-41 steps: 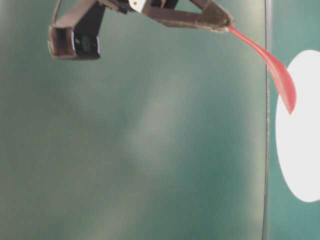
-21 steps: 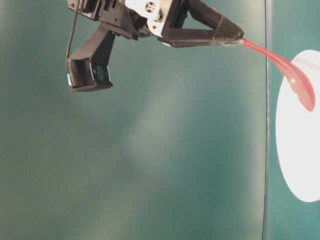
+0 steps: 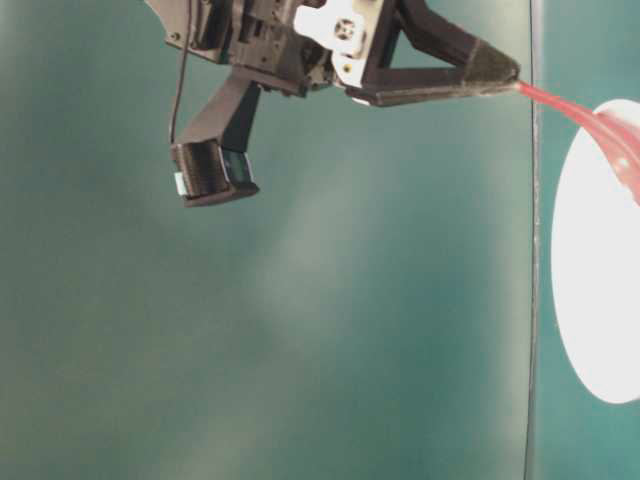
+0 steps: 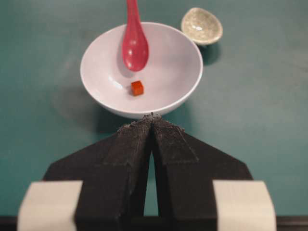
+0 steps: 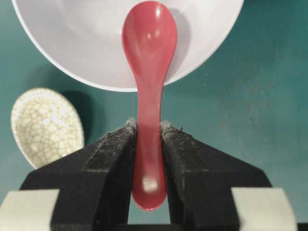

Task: Grip the spoon and scoop the red block from the bowl with right arm.
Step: 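Lower the spoon bowl into the white bowl beside the red cube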

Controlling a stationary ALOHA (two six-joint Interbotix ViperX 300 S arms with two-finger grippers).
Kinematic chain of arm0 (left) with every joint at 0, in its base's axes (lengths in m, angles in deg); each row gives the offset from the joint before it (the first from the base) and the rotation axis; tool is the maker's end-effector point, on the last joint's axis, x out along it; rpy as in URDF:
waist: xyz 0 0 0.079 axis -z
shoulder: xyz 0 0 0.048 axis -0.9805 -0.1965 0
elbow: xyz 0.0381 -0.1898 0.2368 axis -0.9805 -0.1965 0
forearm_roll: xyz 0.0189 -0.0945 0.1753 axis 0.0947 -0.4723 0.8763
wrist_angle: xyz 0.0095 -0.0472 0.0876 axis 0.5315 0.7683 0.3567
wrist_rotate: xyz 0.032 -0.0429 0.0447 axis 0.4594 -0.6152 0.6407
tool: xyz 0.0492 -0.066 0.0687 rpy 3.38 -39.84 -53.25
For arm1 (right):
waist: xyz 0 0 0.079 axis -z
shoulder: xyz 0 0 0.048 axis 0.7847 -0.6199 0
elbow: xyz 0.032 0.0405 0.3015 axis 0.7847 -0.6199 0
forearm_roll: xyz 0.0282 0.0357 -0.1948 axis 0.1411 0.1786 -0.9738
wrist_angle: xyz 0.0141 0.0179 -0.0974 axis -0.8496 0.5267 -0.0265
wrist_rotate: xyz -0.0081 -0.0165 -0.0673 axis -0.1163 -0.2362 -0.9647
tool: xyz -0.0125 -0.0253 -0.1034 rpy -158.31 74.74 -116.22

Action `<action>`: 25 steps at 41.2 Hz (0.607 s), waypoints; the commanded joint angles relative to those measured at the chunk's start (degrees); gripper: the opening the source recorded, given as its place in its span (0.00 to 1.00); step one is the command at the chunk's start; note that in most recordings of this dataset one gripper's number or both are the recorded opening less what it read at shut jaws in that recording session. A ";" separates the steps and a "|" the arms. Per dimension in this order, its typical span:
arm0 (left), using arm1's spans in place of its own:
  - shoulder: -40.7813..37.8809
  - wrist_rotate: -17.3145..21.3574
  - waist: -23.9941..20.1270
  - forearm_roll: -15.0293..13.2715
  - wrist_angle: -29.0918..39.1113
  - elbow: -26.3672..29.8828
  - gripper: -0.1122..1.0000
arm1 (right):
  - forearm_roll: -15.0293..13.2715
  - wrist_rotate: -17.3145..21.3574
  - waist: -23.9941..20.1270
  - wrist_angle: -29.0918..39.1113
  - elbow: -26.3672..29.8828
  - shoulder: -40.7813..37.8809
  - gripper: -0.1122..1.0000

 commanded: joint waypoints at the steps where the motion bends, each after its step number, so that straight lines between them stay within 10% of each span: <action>1: -0.18 -0.09 -0.09 0.18 -0.18 1.41 0.10 | -0.09 -0.26 0.18 -0.35 1.85 0.00 0.32; 25: 0.18 0.00 -0.09 0.18 -0.18 1.49 0.10 | -0.62 -0.62 0.09 0.00 6.15 -5.01 0.32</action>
